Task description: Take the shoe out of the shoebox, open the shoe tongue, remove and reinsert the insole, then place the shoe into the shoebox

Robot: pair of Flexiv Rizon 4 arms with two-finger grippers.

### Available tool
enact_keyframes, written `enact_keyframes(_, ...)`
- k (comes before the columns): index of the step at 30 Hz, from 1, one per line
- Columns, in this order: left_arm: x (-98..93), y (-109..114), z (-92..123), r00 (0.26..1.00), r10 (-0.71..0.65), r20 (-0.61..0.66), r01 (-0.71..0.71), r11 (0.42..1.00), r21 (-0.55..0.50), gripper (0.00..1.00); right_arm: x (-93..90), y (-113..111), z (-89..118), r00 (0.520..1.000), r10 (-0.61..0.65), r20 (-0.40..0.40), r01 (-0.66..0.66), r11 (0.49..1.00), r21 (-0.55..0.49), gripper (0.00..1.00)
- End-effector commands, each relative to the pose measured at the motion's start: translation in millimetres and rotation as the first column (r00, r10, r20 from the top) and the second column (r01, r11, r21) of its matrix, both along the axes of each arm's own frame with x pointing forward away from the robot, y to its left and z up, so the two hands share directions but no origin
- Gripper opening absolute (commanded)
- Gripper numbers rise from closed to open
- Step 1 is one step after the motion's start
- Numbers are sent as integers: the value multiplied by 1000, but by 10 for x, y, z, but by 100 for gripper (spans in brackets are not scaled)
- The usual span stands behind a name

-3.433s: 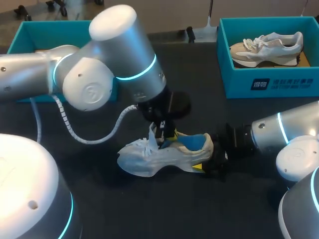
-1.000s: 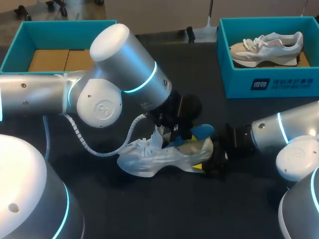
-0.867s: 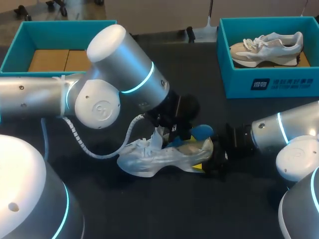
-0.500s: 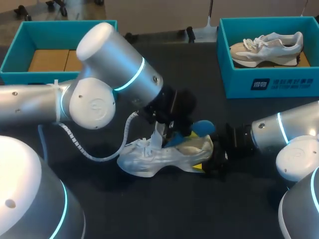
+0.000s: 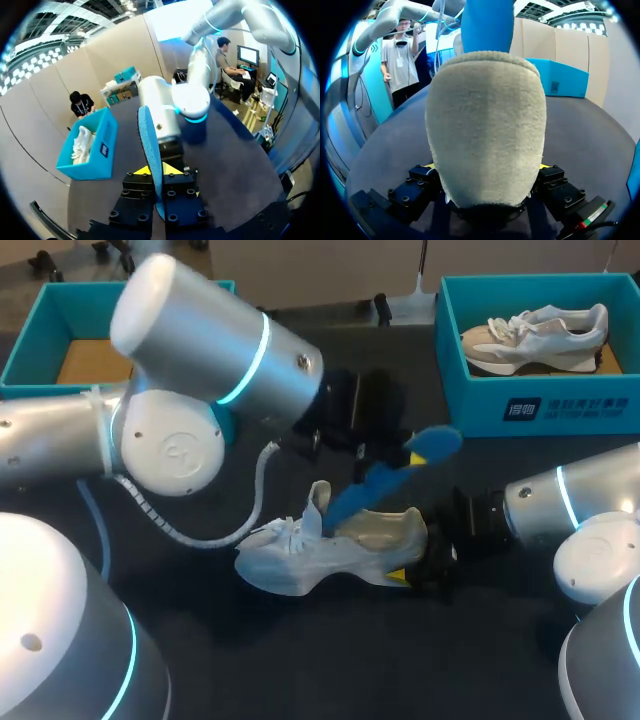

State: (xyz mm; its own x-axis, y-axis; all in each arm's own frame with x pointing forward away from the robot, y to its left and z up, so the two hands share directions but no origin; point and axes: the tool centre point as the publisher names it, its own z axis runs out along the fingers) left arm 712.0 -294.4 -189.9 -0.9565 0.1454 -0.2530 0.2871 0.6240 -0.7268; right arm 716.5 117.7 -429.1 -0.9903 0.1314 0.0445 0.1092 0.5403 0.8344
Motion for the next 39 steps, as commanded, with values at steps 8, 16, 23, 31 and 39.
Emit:
enact_keyframes(8, -41, -155, 904, 999, -42, -12, 40, 986, -161, 0, 7, 26, -34, 1000, -1, 0, 1, 1000, -3, 0)
enact_keyframes(16, -11, -289, 1413, 998, -64, 4, 62, 947, -314, 0, 7, 26, -34, 1000, -1, 0, 1, 1000, -3, 0)
enact_keyframes(23, 75, -475, 1697, 1000, -28, 4, 27, 917, -397, 0, 7, 26, -34, 1000, -1, 0, 1, 1000, -3, 0)
enact_keyframes(31, 75, -475, 1697, 1000, -28, 4, 27, 917, -397, 0, 7, 26, -34, 1000, -1, 0, 1, 1000, -3, 0)
enact_keyframes(39, 75, -475, 1697, 1000, -28, 4, 27, 917, -397, 0, 7, 26, -34, 1000, -1, 0, 1, 1000, -3, 0)
